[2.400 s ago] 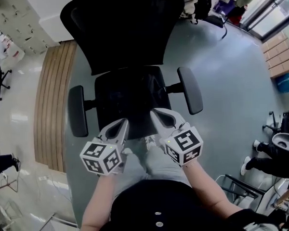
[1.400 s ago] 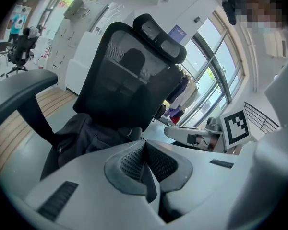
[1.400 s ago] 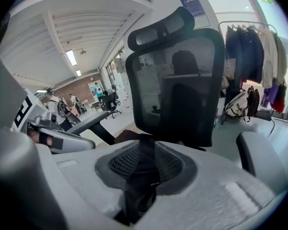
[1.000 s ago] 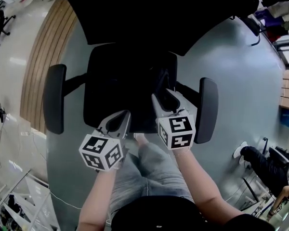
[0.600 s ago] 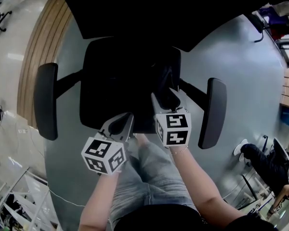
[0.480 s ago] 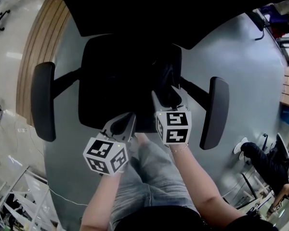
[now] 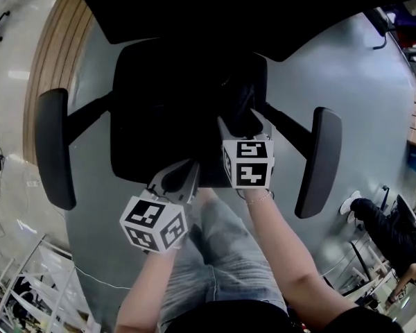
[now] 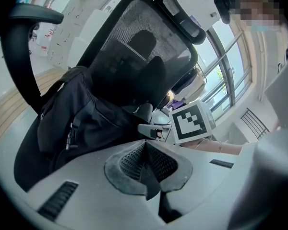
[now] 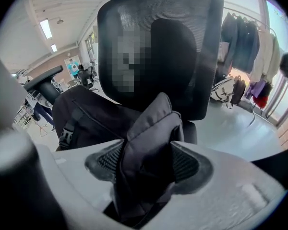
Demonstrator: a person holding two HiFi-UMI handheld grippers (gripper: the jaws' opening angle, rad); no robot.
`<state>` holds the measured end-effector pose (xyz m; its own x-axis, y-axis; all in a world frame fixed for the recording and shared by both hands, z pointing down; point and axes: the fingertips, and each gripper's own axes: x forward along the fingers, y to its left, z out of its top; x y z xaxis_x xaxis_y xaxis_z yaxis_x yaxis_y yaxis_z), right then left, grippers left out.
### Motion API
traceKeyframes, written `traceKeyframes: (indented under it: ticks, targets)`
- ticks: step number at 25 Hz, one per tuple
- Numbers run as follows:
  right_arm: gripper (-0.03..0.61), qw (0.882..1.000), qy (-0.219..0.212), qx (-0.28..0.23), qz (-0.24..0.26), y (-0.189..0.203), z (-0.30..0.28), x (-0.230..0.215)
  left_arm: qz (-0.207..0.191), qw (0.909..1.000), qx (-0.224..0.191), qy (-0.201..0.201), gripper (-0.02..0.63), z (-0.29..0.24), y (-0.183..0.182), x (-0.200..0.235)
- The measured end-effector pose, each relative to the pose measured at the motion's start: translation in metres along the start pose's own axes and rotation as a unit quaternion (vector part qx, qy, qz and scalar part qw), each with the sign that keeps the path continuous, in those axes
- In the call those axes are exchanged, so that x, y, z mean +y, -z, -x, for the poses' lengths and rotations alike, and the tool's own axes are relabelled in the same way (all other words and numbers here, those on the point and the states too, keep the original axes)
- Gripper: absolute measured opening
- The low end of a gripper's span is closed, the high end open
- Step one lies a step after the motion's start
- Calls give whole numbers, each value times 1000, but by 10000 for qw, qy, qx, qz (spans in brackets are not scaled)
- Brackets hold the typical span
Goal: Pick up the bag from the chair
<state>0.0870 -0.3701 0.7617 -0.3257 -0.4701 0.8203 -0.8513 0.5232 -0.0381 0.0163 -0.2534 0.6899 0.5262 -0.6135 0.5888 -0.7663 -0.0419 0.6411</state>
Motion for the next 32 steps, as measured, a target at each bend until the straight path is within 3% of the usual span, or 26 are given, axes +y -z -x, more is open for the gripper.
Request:
traceKeyframes:
  ticks: [7, 13, 17, 27, 32]
  targets:
    - [238, 9997, 9, -28, -256, 5, -6, -2, -103, 9999, 71, 19, 15, -2, -6, 7]
    - [133, 9977, 76, -187, -643, 7, 1, -14, -130, 9999, 89, 25, 15, 2, -6, 7]
    - [81, 9945, -142, -342, -975, 8, 10, -17, -145, 9998, 136, 64, 15, 5, -3, 4]
    - [67, 9801, -545, -561, -1827, 15, 21, -3, -202, 9996, 95, 197, 15, 17, -1, 3]
    - [60, 9780, -624, -633, -1885, 20, 50, 8, -255, 9994, 44, 246, 15, 33, -3, -3]
